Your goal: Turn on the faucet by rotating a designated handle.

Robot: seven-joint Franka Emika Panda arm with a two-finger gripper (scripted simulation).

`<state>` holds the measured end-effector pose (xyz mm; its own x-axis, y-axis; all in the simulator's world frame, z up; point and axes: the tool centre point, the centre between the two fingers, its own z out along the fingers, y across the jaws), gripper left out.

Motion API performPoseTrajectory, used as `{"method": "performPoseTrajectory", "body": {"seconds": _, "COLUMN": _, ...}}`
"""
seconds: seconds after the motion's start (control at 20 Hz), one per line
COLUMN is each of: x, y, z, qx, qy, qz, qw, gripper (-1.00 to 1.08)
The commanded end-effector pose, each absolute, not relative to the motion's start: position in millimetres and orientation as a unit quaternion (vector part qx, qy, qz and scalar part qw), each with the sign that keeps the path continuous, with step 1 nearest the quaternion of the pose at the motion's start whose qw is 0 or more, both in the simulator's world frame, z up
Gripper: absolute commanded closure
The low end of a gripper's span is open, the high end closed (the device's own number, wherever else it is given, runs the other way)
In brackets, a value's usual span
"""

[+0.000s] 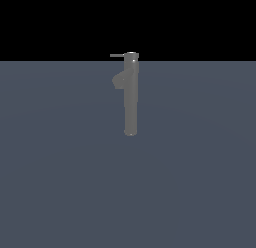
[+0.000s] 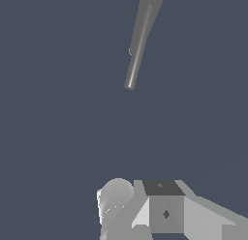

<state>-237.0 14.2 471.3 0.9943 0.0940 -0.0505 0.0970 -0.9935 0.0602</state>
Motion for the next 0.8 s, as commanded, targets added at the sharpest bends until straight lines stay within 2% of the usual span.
{"method": "performPoseTrajectory", "body": {"seconds": 0.0, "x": -230, "y": 15, "z": 471, "qx": 0.998, "qy": 0.046, "qz": -0.024, "qw": 0.031, "gripper": 1.08}}
{"method": "performPoseTrajectory", "body": {"seconds": 0.35, "x": -196, "y": 17, "z": 471, "qx": 0.999, "qy": 0.035, "qz": -0.021, "qw": 0.030, "gripper": 1.08}}
{"method": "performPoseTrajectory", "body": {"seconds": 0.75, "x": -131, "y": 21, "z": 461, "qx": 0.999, "qy": 0.014, "qz": -0.016, "qw": 0.026, "gripper": 1.08}}
